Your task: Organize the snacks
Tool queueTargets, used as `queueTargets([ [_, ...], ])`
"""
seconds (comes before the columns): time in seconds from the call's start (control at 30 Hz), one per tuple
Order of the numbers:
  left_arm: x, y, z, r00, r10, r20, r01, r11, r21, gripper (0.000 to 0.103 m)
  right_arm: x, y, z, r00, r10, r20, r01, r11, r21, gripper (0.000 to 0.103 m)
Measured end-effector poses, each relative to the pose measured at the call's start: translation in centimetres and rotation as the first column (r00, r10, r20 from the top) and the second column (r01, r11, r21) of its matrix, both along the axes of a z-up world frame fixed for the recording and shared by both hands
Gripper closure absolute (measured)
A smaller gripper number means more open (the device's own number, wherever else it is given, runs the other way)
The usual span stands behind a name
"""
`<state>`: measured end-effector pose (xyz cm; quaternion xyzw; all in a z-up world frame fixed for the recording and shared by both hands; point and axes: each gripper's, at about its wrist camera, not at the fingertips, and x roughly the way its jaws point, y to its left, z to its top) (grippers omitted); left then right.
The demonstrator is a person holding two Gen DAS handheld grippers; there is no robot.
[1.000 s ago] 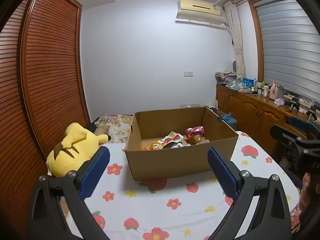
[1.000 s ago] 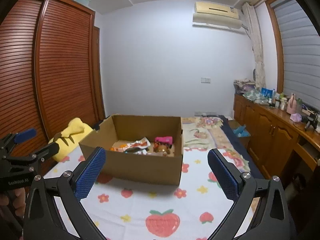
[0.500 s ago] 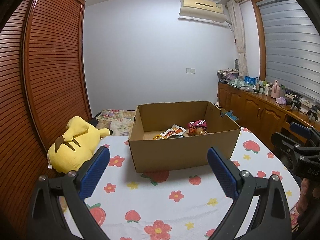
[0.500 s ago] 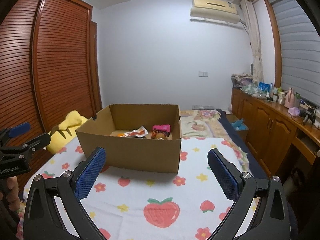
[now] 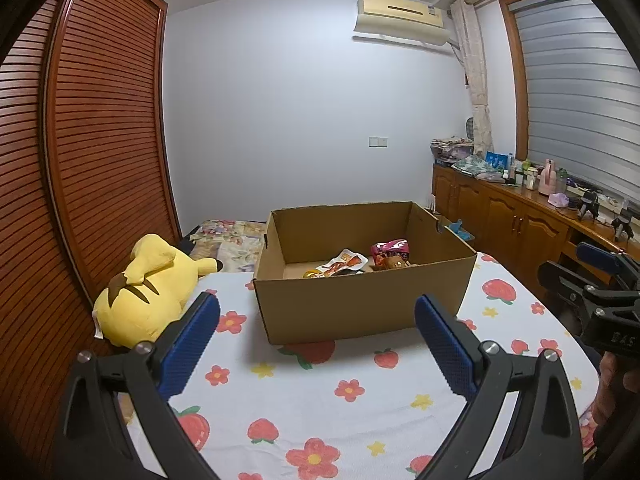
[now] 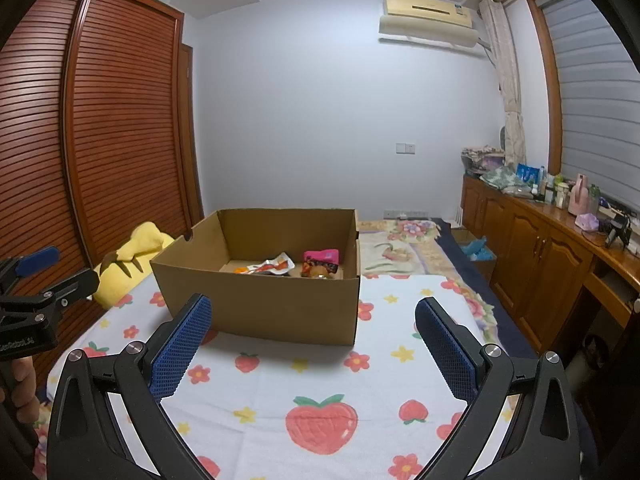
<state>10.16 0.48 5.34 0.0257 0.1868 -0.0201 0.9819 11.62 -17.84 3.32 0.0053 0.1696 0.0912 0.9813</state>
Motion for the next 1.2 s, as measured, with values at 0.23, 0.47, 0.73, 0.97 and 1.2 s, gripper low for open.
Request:
queueTargets([
  [0.23, -0.27, -0.19, 0.0, 1.0, -0.001, 0.001, 0.001, 1.0, 0.008, 0.004, -0.04, -0.13, -0.03, 1.0, -0.002, -0.001, 0.002, 1.0, 0.0, 0.0],
  [0.47, -0.3, -0.21, 0.05, 1.0, 0.001, 0.002, -0.001, 1.0, 0.01, 0.004, -0.11, -0.11, -0.06, 1.0, -0.001, 0.0, 0.001, 1.0, -0.002, 0.0],
  [0.73, -0.28, -0.16, 0.04, 1.0, 0.0, 0.0, 0.0, 1.0, 0.007, 0.004, -0.21, -0.06, -0.11, 1.0, -0.001, -0.001, 0.001, 1.0, 0.001, 0.0],
  [0.97, -0.39, -0.12, 0.18, 1.0, -0.009, -0.001, 0.009, 1.0, -0.002, 0.004, -0.23, -0.06, -0.09, 1.0, -0.001, -0.001, 0.001, 1.0, 0.001, 0.0],
  [1.2, -0.77, -0.25, 0.51, 1.0, -0.01, 0.012, 0.01, 1.0, 0.004, 0.004, -0.21, -0.04, -0.12, 1.0, -0.002, -0.001, 0.002, 1.0, 0.001, 0.0],
])
